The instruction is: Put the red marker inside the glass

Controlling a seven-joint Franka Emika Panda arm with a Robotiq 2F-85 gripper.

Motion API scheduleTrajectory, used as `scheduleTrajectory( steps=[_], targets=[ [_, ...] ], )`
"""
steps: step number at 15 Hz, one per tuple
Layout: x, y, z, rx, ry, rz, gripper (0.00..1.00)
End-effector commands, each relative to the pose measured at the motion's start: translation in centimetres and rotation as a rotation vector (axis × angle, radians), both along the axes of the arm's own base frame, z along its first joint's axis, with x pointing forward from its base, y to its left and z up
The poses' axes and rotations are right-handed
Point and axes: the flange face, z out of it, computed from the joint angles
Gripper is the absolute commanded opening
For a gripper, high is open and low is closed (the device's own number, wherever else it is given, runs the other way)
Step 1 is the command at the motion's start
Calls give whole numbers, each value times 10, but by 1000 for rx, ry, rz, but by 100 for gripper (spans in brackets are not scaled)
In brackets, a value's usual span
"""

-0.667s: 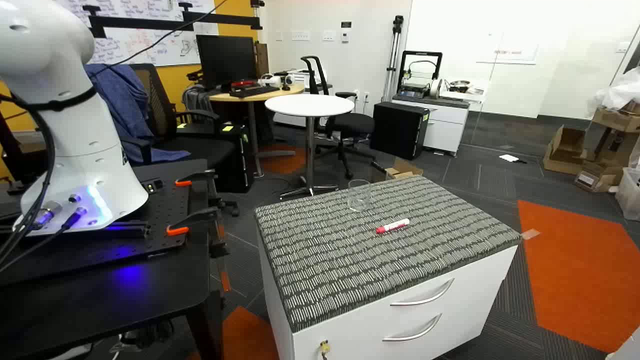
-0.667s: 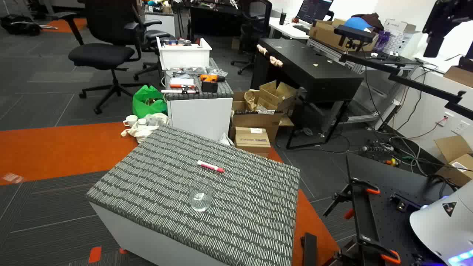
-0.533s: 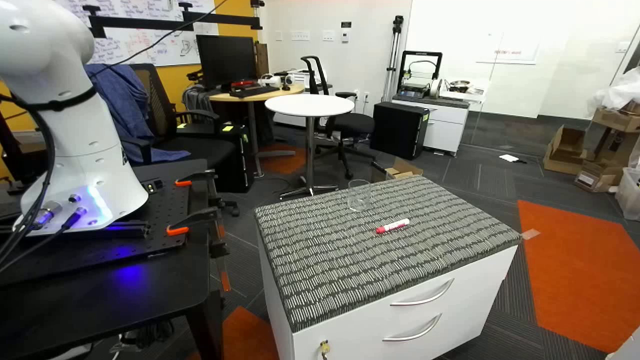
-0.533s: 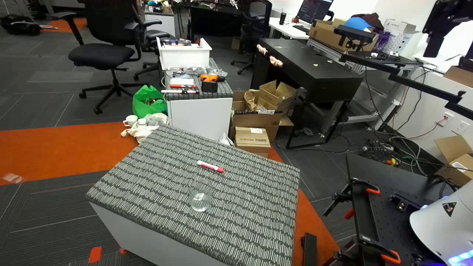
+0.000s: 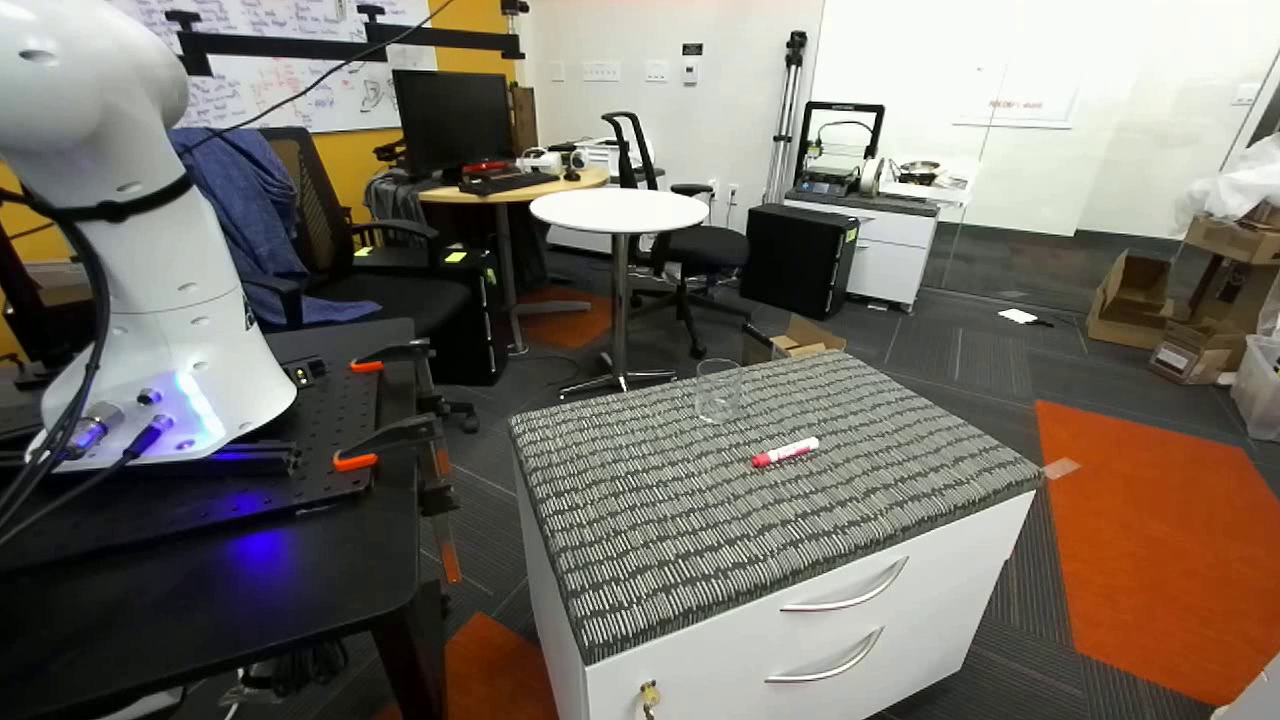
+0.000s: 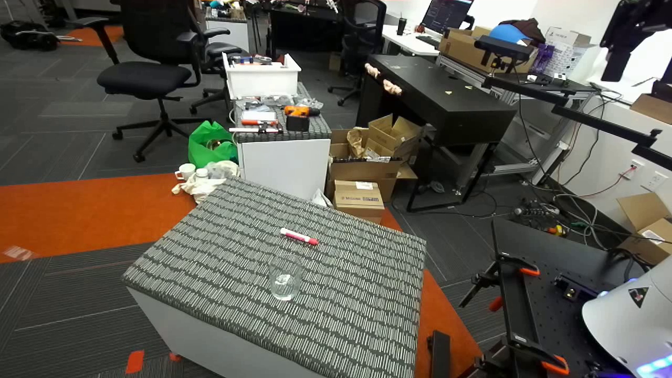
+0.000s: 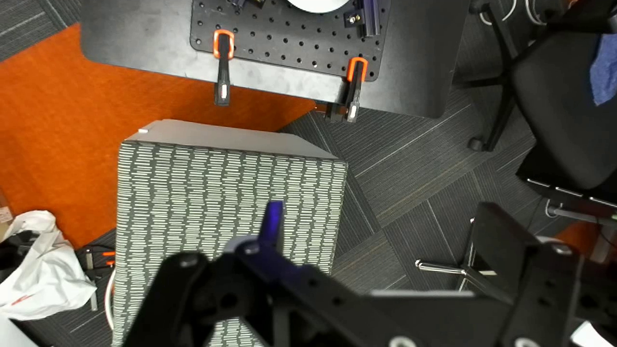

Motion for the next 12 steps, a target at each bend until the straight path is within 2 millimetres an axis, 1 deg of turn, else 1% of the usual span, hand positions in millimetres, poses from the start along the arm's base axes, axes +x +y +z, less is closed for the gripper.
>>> scheduleTrajectory(
  steps=[1,3,6,9,12],
  targets=[
    [8,-3,-2,-63,-61,-17,100],
    [20,-5,-9,-87,-119,-22,100],
    [36,-8,-24,-111,-214,-37,100],
    [53,-10,-43,-134,-311,-62,100],
    [70,-14,-67,-155,-405,-97,100]
  ],
)
